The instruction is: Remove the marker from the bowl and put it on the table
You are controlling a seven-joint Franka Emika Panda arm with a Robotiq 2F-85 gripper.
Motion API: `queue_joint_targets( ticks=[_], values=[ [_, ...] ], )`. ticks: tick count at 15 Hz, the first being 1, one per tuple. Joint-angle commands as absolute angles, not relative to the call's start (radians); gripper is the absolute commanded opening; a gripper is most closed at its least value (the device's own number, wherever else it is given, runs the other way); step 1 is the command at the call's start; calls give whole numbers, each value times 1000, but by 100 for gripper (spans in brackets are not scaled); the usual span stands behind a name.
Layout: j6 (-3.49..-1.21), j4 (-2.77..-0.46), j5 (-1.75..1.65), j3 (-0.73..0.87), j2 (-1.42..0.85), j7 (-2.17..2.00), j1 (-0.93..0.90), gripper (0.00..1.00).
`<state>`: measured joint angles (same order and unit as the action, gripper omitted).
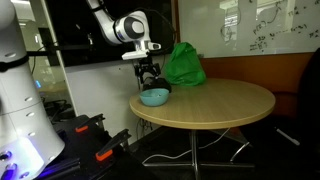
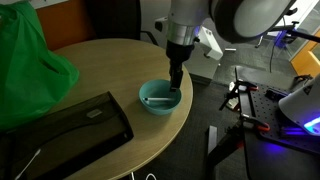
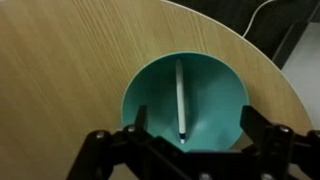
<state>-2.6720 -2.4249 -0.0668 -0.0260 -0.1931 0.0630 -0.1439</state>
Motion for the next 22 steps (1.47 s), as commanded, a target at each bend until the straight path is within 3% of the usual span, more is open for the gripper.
queue_joint_targets(
  ticks=[1,7,11,12,14,16,20,22],
  values=[
    [-2656,-2330,-132,-22,-315,-15,-142,100],
    [-2671,-2213,-135,-14,-475,-29,-153,85],
    [-2666,-2152,-136,-13,-541,-28,-167,85],
    [-2670,-2144,-140,-11,-550,-29,-173,79],
    [-2668,-2128,-143,-5,-566,-36,-185,51],
    [-2673,-2122,-142,0,-572,-41,-191,34],
    [-2674,-2124,-142,3,-568,-44,-194,6],
    [-2678,-2137,-138,-4,-550,-34,-188,0]
  ],
)
